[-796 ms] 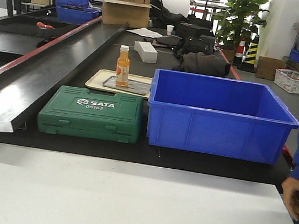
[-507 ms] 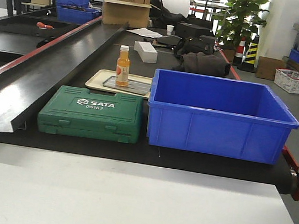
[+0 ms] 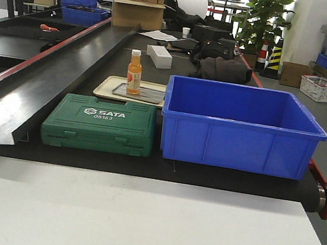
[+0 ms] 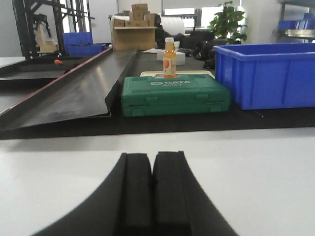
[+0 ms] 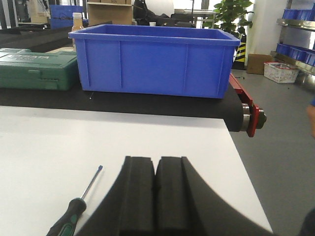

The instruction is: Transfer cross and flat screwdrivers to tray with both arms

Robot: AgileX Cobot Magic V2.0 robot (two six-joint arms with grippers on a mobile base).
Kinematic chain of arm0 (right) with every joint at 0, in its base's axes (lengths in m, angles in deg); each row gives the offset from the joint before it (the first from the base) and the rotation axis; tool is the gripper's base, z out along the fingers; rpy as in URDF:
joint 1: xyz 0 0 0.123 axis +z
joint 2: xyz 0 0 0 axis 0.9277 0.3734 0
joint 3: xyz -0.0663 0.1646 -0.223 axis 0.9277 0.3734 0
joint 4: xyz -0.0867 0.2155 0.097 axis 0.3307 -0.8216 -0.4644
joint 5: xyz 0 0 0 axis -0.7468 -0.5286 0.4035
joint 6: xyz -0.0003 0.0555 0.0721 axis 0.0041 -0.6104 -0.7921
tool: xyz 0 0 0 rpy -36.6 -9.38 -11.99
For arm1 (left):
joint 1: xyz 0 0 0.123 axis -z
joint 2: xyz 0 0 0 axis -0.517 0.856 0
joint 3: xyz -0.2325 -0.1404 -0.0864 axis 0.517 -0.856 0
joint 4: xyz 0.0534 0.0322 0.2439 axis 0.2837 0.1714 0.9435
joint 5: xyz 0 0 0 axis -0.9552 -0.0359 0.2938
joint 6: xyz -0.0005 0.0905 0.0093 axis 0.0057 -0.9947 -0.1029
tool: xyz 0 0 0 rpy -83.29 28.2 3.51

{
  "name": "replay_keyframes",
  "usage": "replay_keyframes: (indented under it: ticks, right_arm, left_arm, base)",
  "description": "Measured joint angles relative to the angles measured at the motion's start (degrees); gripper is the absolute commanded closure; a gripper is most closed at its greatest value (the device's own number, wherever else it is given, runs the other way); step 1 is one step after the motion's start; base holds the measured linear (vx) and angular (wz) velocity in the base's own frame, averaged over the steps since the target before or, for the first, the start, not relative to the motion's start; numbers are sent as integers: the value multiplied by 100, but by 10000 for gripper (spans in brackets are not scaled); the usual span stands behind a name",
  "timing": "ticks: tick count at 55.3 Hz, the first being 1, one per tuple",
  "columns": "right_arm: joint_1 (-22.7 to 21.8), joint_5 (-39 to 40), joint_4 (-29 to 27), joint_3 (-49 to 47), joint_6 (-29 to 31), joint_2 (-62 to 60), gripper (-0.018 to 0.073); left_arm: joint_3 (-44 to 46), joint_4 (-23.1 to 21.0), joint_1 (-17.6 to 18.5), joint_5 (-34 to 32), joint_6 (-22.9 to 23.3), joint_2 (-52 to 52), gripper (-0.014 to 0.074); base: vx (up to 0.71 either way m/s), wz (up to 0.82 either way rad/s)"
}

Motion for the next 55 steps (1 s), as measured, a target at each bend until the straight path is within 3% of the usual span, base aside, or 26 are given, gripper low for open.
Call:
replay_keyframes:
  ticks: [16, 24, 35, 42, 55]
  right_arm:
    - [0, 1283, 0, -135, -235, 0, 567]
    - [0, 508, 17, -1393, -339, 281, 566]
    - [0, -793, 22, -2816, -354, 1307, 539]
    - [0, -1148, 22, -2968, -376, 2019, 470]
    - [0, -1420, 22, -2968, -407, 3195, 216]
  left_arm:
    - [501, 0, 0, -530, 74, 0, 557]
    - [1473, 0, 0, -115, 67, 183, 458]
    - [2683, 0, 0, 1044, -203, 1104, 299]
    - [2796, 0, 0, 1378, -275, 1806, 269]
    - [2796, 0, 0, 1644, -275, 2628, 241]
  base:
    - [0, 0]
    - [0, 0]
    - [0, 0]
    - [0, 0]
    - [0, 0]
